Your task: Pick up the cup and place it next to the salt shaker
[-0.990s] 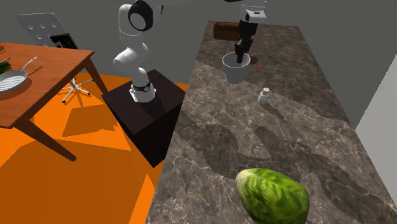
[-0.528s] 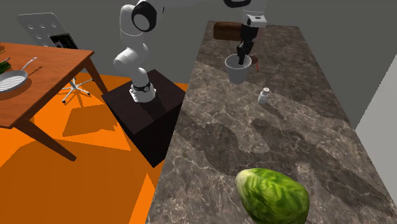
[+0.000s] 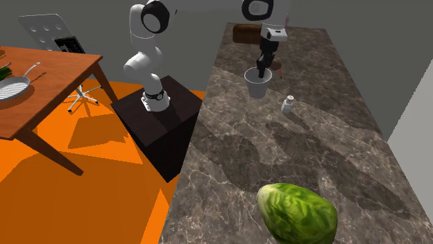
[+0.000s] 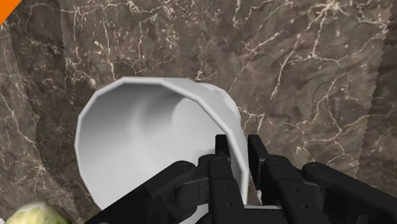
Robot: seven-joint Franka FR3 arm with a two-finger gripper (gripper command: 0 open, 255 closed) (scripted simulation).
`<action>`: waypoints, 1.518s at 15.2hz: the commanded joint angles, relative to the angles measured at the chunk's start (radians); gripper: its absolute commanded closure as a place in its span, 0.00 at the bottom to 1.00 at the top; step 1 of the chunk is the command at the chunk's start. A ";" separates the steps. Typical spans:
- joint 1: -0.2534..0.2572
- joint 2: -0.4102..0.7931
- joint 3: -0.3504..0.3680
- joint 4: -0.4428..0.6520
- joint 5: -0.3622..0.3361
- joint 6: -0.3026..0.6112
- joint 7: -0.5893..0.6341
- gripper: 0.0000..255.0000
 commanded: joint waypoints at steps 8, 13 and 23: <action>-0.010 -0.008 -0.002 -0.131 -0.003 0.121 0.024 1.00; -0.013 -0.003 -0.005 -0.189 -0.009 0.184 0.038 1.00; -0.015 0.010 -0.008 -0.243 -0.017 0.248 0.054 1.00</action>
